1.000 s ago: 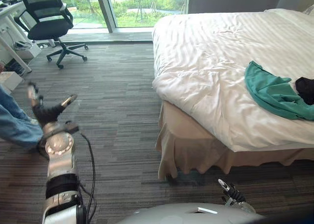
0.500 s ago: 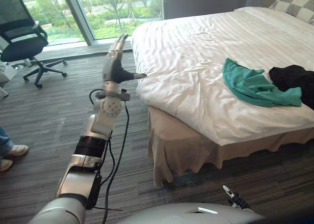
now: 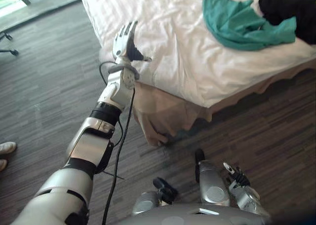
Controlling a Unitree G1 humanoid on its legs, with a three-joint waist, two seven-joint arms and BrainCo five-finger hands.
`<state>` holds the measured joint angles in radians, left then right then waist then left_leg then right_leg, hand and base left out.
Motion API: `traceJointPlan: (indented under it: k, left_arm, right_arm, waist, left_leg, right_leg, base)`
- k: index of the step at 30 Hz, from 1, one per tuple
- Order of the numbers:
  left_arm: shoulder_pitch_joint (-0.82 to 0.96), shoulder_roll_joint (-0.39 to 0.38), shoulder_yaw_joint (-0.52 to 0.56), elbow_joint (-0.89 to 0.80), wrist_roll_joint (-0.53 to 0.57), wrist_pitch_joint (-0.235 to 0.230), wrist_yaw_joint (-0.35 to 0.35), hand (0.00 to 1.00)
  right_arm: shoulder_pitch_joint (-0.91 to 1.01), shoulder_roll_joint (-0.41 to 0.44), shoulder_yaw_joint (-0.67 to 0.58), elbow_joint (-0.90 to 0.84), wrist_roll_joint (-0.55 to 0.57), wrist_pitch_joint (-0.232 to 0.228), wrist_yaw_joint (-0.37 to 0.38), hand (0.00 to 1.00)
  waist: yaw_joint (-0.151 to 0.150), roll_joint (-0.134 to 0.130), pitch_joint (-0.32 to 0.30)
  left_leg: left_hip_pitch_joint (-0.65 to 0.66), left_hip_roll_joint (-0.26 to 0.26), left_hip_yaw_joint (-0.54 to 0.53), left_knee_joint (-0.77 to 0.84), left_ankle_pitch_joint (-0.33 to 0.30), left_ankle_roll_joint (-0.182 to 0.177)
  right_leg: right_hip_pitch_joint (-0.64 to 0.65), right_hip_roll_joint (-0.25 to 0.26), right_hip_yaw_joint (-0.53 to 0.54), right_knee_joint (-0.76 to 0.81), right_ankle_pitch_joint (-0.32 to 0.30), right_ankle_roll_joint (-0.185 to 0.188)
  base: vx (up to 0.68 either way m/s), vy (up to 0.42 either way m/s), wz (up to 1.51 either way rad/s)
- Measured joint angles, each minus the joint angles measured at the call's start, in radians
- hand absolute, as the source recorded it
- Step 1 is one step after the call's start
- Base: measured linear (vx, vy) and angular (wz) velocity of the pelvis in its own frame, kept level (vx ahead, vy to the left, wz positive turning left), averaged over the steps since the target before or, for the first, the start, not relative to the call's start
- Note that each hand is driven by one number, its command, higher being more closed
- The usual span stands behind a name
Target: Tidy the bed and pick cloth on bed and put in laundry
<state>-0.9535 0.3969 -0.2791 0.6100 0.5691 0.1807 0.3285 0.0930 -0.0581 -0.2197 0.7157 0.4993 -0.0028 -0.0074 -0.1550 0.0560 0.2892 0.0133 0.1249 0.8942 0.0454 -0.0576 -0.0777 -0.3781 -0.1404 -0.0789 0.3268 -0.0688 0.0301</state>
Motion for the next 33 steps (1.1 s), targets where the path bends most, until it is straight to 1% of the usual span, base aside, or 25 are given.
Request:
traceJointPlan:
  k: [2, 4, 5, 7, 8, 9, 11, 13, 14, 15, 17, 18, 19, 22, 23, 25, 27, 28, 30, 31, 32, 33]
  left_arm:
    - [-0.043, 0.0, -0.012, -0.001, 0.0, 0.024, 0.0, 0.0]
    - [-0.098, 0.002, -0.037, -0.01, 0.002, 0.057, -0.001, 0.0]
    - [-0.115, 0.004, -0.039, -0.012, 0.005, 0.069, -0.001, 0.0]
    - [-0.162, 0.012, -0.051, -0.027, 0.039, 0.122, -0.006, 0.0]
    - [-0.187, 0.014, -0.067, -0.037, 0.057, 0.156, -0.024, 0.0]
    - [-0.197, 0.013, -0.071, -0.04, 0.062, 0.169, -0.033, 0.0]
    - [-0.232, 0.015, -0.074, -0.058, 0.085, 0.218, -0.08, 0.0]
    - [-0.256, 0.017, -0.073, -0.084, 0.094, 0.241, -0.115, 0.0]
    - [-0.278, 0.023, -0.073, -0.096, 0.121, 0.254, -0.152, 0.0]
    - [-0.298, 0.034, -0.075, -0.097, 0.135, 0.258, -0.195, 1.0]
    - [-0.303, 0.048, -0.084, -0.107, 0.16, 0.258, -0.248, 1.0]
    - [-0.305, 0.063, -0.087, -0.119, 0.198, 0.264, -0.293, 1.0]
    - [-0.318, 0.073, -0.097, -0.132, 0.232, 0.27, -0.312, 1.0]
    - [-0.337, 0.103, -0.116, -0.16, 0.275, 0.286, -0.335, 1.0]
    - [-0.337, 0.107, -0.12, -0.16, 0.275, 0.291, -0.339, 1.0]
    - [-0.345, 0.131, -0.172, -0.16, 0.272, 0.309, -0.361, 1.0]
    - [-0.346, 0.147, -0.191, -0.162, 0.256, 0.309, -0.365, 1.0]
    - [-0.344, 0.163, -0.193, -0.166, 0.227, 0.304, -0.366, 1.0]
    - [-0.329, 0.168, -0.194, -0.163, 0.182, 0.286, -0.369, 1.0]
    - [-0.314, 0.172, -0.194, -0.162, 0.142, 0.27, -0.372, 1.0]
    - [-0.282, 0.182, -0.202, -0.16, 0.079, 0.236, -0.375, 1.0]
    - [-0.268, 0.187, -0.21, -0.16, 0.051, 0.216, -0.372, 1.0]
  right_arm:
    - [-0.017, 0.0, 0.017, -0.042, 0.028, -0.028, 0.0, 0.0]
    - [-0.021, 0.003, 0.044, -0.085, 0.055, -0.058, 0.003, 0.0]
    - [-0.025, 0.006, 0.048, -0.098, 0.066, -0.065, 0.004, 0.0]
    - [-0.044, 0.015, 0.062, -0.129, 0.098, -0.094, 0.006, 0.0]
    - [-0.052, 0.017, 0.065, -0.146, 0.123, -0.114, 0.011, 0.0]
    - [-0.057, 0.017, 0.066, -0.154, 0.137, -0.124, 0.016, 0.0]
    - [-0.075, 0.016, 0.075, -0.192, 0.175, -0.158, 0.034, 0.0]
    - [-0.092, 0.016, 0.079, -0.202, 0.204, -0.178, 0.045, 0.0]
    - [-0.103, 0.016, 0.085, -0.213, 0.23, -0.188, 0.047, 0.0]
    - [-0.109, 0.016, 0.086, -0.228, 0.249, -0.2, 0.06, 0.0]
    - [-0.118, 0.016, 0.087, -0.235, 0.269, -0.217, 0.079, 0.0]
    - [-0.129, 0.014, 0.089, -0.243, 0.282, -0.225, 0.09, 0.0]
    - [-0.138, 0.009, 0.092, -0.253, 0.296, -0.23, 0.095, 0.0]
    - [-0.153, -0.006, 0.092, -0.263, 0.312, -0.238, 0.098, 0.0]
    - [-0.156, -0.006, 0.092, -0.259, 0.313, -0.238, 0.096, 0.0]
    - [-0.157, -0.007, 0.091, -0.257, 0.312, -0.238, 0.088, 0.0]
    - [-0.157, -0.012, 0.089, -0.256, 0.309, -0.238, 0.087, 0.0]
    - [-0.157, -0.016, 0.083, -0.256, 0.303, -0.238, 0.086, 0.0]
    - [-0.157, -0.034, 0.081, -0.253, 0.3, -0.238, 0.085, 0.0]
    - [-0.157, -0.043, 0.075, -0.251, 0.3, -0.238, 0.085, 0.0]
    - [-0.156, -0.052, 0.062, -0.243, 0.288, -0.238, 0.085, 0.0]
    - [-0.156, -0.055, 0.061, -0.239, 0.277, -0.238, 0.084, 0.0]
  waist:
    - [0.0, -0.008, 0.038]
    - [0.008, -0.023, 0.054]
    - [0.009, -0.028, 0.064]
    - [0.008, -0.042, 0.114]
    - [0.008, -0.043, 0.146]
    - [0.01, -0.044, 0.162]
    - [0.009, -0.044, 0.212]
    - [0.01, -0.042, 0.224]
    - [0.012, -0.043, 0.229]
    - [0.012, -0.042, 0.238]
    - [0.011, -0.041, 0.238]
    - [0.012, -0.04, 0.239]
    - [0.013, -0.041, 0.239]
    - [0.012, -0.037, 0.241]
    - [0.01, -0.036, 0.242]
    - [0.005, -0.034, 0.241]
    - [0.006, -0.033, 0.24]
    - [0.005, -0.031, 0.24]
    - [0.005, -0.019, 0.24]
    - [0.005, -0.011, 0.241]
    - [0.004, -0.002, 0.239]
    - [0.005, -0.001, 0.238]
  left_leg:
    - [-0.017, 0.011, 0.003, 0.019, -0.013, 0.002]
    - [-0.081, 0.033, 0.005, 0.077, -0.037, 0.008]
    - [-0.102, 0.04, 0.004, 0.097, -0.041, 0.011]
    - [-0.168, 0.076, 0.001, 0.171, -0.065, 0.022]
    - [-0.205, 0.103, -0.001, 0.222, -0.081, 0.026]
    - [-0.221, 0.115, -0.001, 0.245, -0.088, 0.028]
    - [-0.3, 0.161, -0.011, 0.334, -0.112, 0.038]
    - [-0.358, 0.189, -0.025, 0.389, -0.131, 0.044]
    - [-0.39, 0.21, -0.029, 0.426, -0.144, 0.049]
    - [-0.411, 0.225, -0.034, 0.456, -0.148, 0.053]
    - [-0.432, 0.238, -0.05, 0.487, -0.159, 0.055]
    - [-0.451, 0.255, -0.058, 0.507, -0.182, 0.057]
    - [-0.478, 0.263, -0.062, 0.528, -0.202, 0.062]
    - [-0.525, 0.274, -0.062, 0.584, -0.236, 0.075]
    - [-0.526, 0.277, -0.062, 0.592, -0.241, 0.077]
    - [-0.517, 0.276, -0.06, 0.608, -0.256, 0.075]
    - [-0.509, 0.273, -0.055, 0.613, -0.258, 0.08]
    - [-0.494, 0.264, -0.052, 0.609, -0.256, 0.085]
    - [-0.467, 0.252, -0.049, 0.599, -0.255, 0.086]
    - [-0.444, 0.243, -0.048, 0.59, -0.254, 0.086]
    - [-0.398, 0.221, -0.044, 0.564, -0.25, 0.085]
    - [-0.376, 0.213, -0.038, 0.553, -0.247, 0.085]
  right_leg:
    - [-0.006, 0.003, 0.003, 0.0, 0.0, -0.001]
    - [-0.061, 0.004, 0.008, -0.004, 0.013, -0.008]
    - [-0.075, 0.006, 0.01, -0.006, 0.021, -0.009]
    - [-0.113, 0.017, 0.013, -0.022, 0.053, -0.013]
    - [-0.129, 0.025, 0.013, -0.035, 0.07, -0.011]
    - [-0.138, 0.029, 0.013, -0.039, 0.077, -0.014]
    - [-0.185, 0.041, 0.013, -0.044, 0.096, -0.012]
    - [-0.226, 0.049, 0.013, -0.039, 0.1, -0.014]
    - [-0.251, 0.055, 0.013, -0.028, 0.1, -0.015]
    - [-0.262, 0.058, 0.013, -0.02, 0.103, -0.018]
    - [-0.279, 0.063, 0.013, -0.006, 0.103, -0.018]
    - [-0.3, 0.071, 0.014, 0.008, 0.102, -0.019]
    - [-0.33, 0.073, 0.015, 0.027, 0.099, -0.021]
    - [-0.382, 0.07, 0.04, 0.06, 0.092, -0.019]
    - [-0.383, 0.07, 0.041, 0.064, 0.092, -0.017]
    - [-0.381, 0.067, 0.055, 0.08, 0.087, -0.009]
    - [-0.381, 0.064, 0.062, 0.091, 0.086, -0.007]
    - [-0.375, 0.056, 0.063, 0.102, 0.082, -0.008]
    - [-0.355, 0.046, 0.063, 0.111, 0.072, -0.005]
    - [-0.337, 0.039, 0.062, 0.114, 0.065, -0.004]
    - [-0.302, 0.025, 0.063, 0.123, 0.052, 0.001]
    - [-0.286, 0.02, 0.063, 0.124, 0.05, 0.002]
  base:
    - [-0.02, -0.029, -0.07]
    - [-0.02, -0.034, -0.03]
    - [0.0, 0.0, 0.0]
    - [0.0, 0.0, 0.0]
    - [-0.02, -0.005, -0.04]
    - [0.0, 0.0, 0.0]
    - [-0.05, -0.041, -0.01]
    - [-0.05, -0.061, 0.0]
    - [-0.03, -0.061, 0.01]
    - [-0.04, -0.061, 0.02]
    - [-0.06, -0.061, -0.03]
    - [-0.11, -0.071, -0.1]
    - [-0.11, -0.067, -0.07]
    - [-0.08, -0.032, -0.07]
    - [-0.06, -0.011, -0.15]
    - [-0.04, -0.007, -0.08]
    - [0.0, 0.0, 0.0]
    - [0.0, 0.0, 0.0]
    - [0.04, 0.001, 0.04]
    - [0.07, 0.019, 0.11]
    - [0.07, 0.023, 0.1]
    - [0.09, 0.023, 0.11]
